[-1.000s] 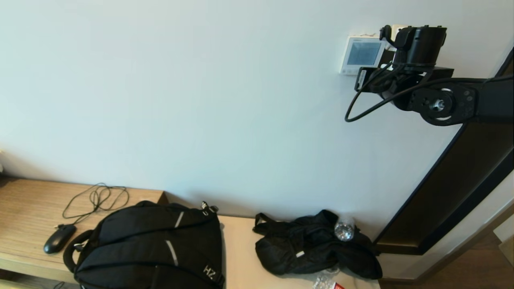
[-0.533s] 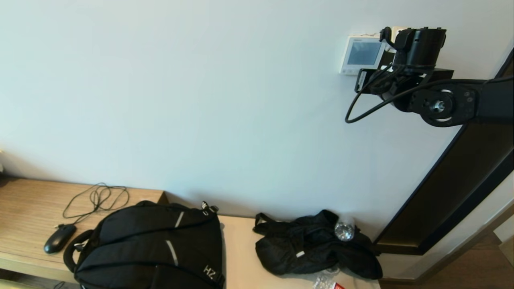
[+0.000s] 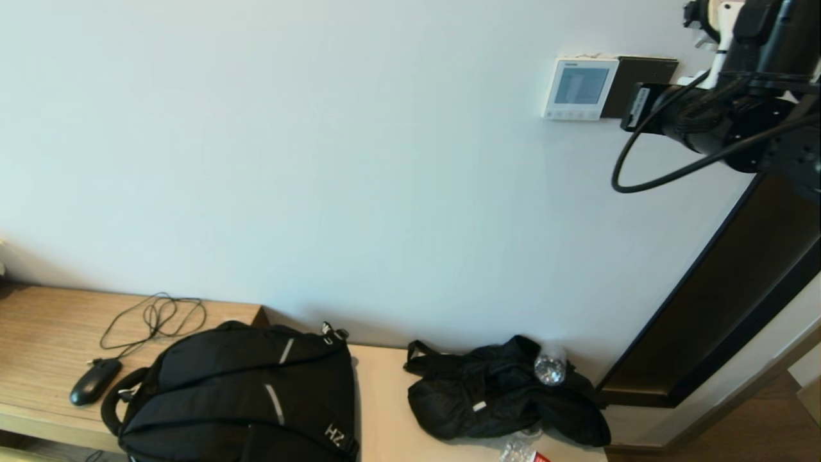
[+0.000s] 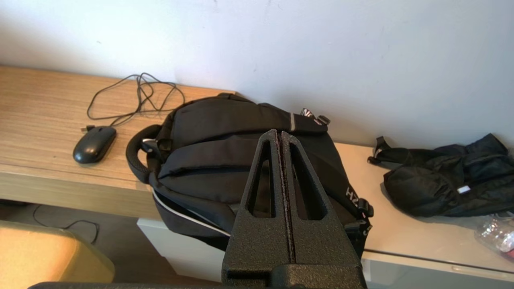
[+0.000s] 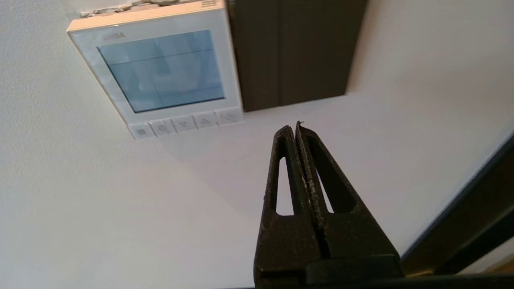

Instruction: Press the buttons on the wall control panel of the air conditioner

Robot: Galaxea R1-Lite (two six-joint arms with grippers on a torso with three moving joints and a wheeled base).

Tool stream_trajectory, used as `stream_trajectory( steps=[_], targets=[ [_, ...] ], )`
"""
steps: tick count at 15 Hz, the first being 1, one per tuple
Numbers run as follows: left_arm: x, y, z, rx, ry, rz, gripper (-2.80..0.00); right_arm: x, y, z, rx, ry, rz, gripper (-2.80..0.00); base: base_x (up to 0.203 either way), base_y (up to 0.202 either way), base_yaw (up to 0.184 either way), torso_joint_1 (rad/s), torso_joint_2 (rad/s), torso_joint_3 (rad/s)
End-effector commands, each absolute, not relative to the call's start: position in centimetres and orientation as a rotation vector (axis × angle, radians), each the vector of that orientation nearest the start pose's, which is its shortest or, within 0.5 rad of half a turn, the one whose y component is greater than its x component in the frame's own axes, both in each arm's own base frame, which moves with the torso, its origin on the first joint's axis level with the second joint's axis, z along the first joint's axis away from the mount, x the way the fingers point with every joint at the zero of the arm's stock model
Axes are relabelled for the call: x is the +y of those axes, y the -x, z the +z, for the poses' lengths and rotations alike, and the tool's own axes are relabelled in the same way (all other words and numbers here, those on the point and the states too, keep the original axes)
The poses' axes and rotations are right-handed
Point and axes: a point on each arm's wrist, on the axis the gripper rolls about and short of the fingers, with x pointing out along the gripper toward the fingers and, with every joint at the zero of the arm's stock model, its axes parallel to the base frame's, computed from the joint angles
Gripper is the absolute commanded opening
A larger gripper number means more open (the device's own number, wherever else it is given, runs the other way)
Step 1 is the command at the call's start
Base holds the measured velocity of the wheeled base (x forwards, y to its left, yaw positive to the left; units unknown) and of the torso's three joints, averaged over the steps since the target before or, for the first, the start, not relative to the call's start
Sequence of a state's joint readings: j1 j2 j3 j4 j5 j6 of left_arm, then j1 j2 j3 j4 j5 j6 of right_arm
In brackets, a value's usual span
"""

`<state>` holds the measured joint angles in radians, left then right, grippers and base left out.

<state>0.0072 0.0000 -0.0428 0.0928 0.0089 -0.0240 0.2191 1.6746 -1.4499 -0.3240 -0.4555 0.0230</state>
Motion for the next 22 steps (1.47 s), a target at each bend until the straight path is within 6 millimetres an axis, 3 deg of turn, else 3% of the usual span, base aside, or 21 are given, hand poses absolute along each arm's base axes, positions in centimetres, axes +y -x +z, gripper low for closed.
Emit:
stream_trajectory(
  steps=[1,5,8,13,22],
  targets=[
    [0.0,2.6,7.8,0.05,0.024,0.017,-2.8,4.5,-25.4,35.9,-0.149,-0.069,-0.245,-2.8,0.0,0.0,0.0,0.0,0.0,0.0],
    [0.0,2.6,7.8,0.05,0.024,0.017,-2.8,2.8,-18.3,34.0,-0.128,-0.026,-0.289,-2.8,0.0,0.0,0.0,0.0,0.0,0.0],
    [0.0,2.6,7.8,0.05,0.024,0.017,-2.8,2.0,-15.9,30.6,-0.048,0.033,-0.358,-2.8,0.0,0.0,0.0,0.0,0.0,0.0],
    [0.0,2.6,7.8,0.05,0.024,0.017,-2.8,1.2,-12.1,26.7,0.001,0.06,-0.364,-2.8,0.0,0.0,0.0,0.0,0.0,0.0],
    [0.0,2.6,7.8,0.05,0.024,0.017,-2.8,-0.4,-4.2,18.1,0.016,0.063,-0.213,-2.8,0.0,0.0,0.0,0.0,0.0,0.0]
  ],
)
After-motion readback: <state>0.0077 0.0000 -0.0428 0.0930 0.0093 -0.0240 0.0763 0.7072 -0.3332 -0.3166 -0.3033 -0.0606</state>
